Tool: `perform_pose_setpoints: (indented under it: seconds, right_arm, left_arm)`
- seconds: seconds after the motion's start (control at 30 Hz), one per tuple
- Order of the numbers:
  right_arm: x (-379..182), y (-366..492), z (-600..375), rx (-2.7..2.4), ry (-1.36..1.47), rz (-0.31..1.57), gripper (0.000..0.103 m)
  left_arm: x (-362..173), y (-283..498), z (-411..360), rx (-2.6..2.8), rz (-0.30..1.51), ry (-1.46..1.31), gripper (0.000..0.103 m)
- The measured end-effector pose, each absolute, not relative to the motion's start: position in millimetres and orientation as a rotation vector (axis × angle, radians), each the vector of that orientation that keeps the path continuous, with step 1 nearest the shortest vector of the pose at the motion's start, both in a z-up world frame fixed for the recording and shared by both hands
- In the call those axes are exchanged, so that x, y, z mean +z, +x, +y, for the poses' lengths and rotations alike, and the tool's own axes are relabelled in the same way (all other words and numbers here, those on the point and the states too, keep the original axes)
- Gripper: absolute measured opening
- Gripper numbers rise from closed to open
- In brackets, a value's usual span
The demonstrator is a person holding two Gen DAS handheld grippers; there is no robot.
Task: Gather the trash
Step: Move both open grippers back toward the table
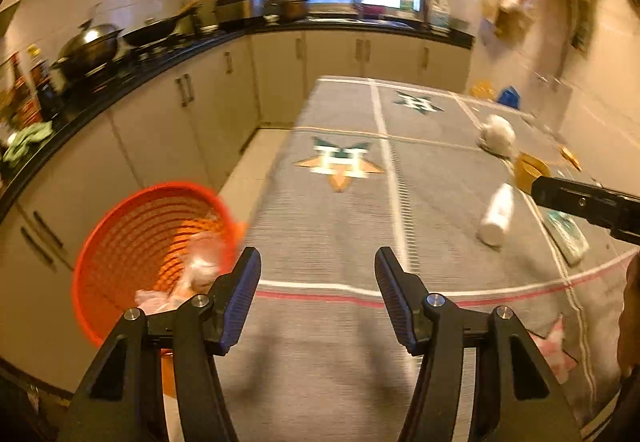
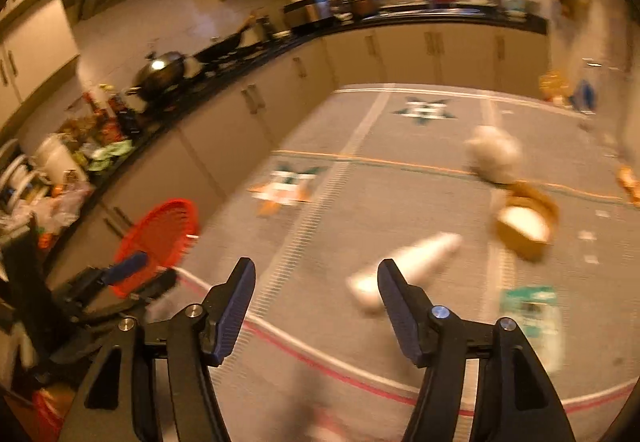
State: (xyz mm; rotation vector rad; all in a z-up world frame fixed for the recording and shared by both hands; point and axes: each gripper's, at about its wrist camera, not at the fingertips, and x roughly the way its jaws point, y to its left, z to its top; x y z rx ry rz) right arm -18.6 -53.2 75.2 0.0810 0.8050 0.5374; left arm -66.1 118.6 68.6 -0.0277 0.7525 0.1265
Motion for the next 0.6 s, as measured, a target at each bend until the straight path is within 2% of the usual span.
perform_pose_setpoints:
  seconds: [0.3,0.6]
  right_arm:
    - [50.8,1.3,-170.3,0.314,0.178,0.867,0.070]
    - [37.0,10.6,-197.4,0.305,0.258,0.878,0.070]
  left_arm:
    - [62.5,-29.6,38.0,-0.040,0.804,0.082,0.066]
    - [42.9,23.2,-19.8,-0.161,0.897,0.147,0.068]
